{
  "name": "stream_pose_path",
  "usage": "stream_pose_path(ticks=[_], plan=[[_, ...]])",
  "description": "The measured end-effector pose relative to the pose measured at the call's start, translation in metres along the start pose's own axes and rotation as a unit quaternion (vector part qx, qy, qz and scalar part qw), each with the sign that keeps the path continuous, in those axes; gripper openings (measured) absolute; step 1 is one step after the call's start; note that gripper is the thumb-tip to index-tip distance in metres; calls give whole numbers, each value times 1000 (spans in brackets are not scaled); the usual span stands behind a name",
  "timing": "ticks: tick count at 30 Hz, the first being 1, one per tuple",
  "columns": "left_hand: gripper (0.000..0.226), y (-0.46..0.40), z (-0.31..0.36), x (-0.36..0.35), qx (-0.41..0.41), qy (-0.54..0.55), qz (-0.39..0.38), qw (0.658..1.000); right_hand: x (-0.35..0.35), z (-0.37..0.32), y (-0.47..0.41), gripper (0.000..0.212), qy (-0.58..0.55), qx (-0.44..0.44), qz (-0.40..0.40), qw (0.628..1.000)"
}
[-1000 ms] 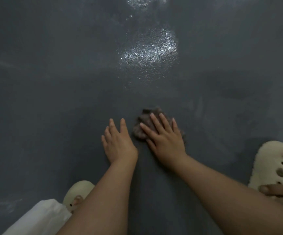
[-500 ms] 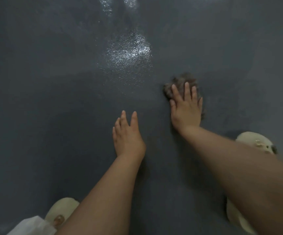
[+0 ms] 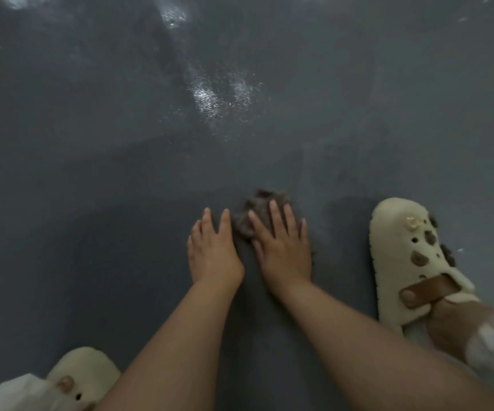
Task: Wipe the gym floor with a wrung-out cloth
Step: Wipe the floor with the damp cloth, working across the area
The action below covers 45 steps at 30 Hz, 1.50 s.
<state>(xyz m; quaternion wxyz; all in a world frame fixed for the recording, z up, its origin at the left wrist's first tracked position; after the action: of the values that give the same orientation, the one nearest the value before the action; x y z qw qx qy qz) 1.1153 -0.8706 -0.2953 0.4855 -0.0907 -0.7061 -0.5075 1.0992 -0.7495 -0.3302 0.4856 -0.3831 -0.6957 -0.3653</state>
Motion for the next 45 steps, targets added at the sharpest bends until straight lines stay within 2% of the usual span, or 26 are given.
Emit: stream_pose_path(ticks=[7, 10, 12, 16, 21, 26, 32, 36, 45], plan=[[91, 4, 37, -10, -58, -46, 1, 997, 48, 104, -105, 53, -10, -55, -42, 998], [100, -3, 49, -11, -67, -83, -5, 994, 54, 129, -124, 53, -6, -58, -59, 997], [105, -8, 55, -11, -64, -113, -5, 992, 58, 132, -126, 52, -4, -59, -44, 997], [100, -11, 65, -13, -49, -143, 13, 988, 51, 121, -97, 51, -26, -95, -13, 995], [89, -11, 69, -14, -45, -148, 28, 988, 29, 97, 2, 52, -20, -166, 53, 985], [93, -11, 68, -14, -44, -152, 25, 987, 10, 75, 56, 50, -9, -226, 46, 973], [99, -4, 88, -11, -68, -140, 50, 987, 17, 90, 32, 52, -9, -202, 31, 979], [98, -6, 100, -19, -65, -157, 25, 985, 32, 119, -12, 53, -28, -173, -12, 984], [90, -9, 108, -24, -60, -178, 17, 982, 71, 186, -116, 52, -2, -108, -35, 994]])
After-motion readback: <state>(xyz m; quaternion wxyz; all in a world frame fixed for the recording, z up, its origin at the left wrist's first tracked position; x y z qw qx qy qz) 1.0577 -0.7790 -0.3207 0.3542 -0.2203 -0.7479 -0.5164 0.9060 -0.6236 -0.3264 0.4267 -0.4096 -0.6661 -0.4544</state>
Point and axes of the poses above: each hand's wrist, its own y-axis away from the middle knuckle, its own x-axis out of the back of the hand, z = x × y, the point moved 9 cm from there along -y, towards the middle knuckle, and after that the axes turned 15 degrees about x, right-handed, at the moved point
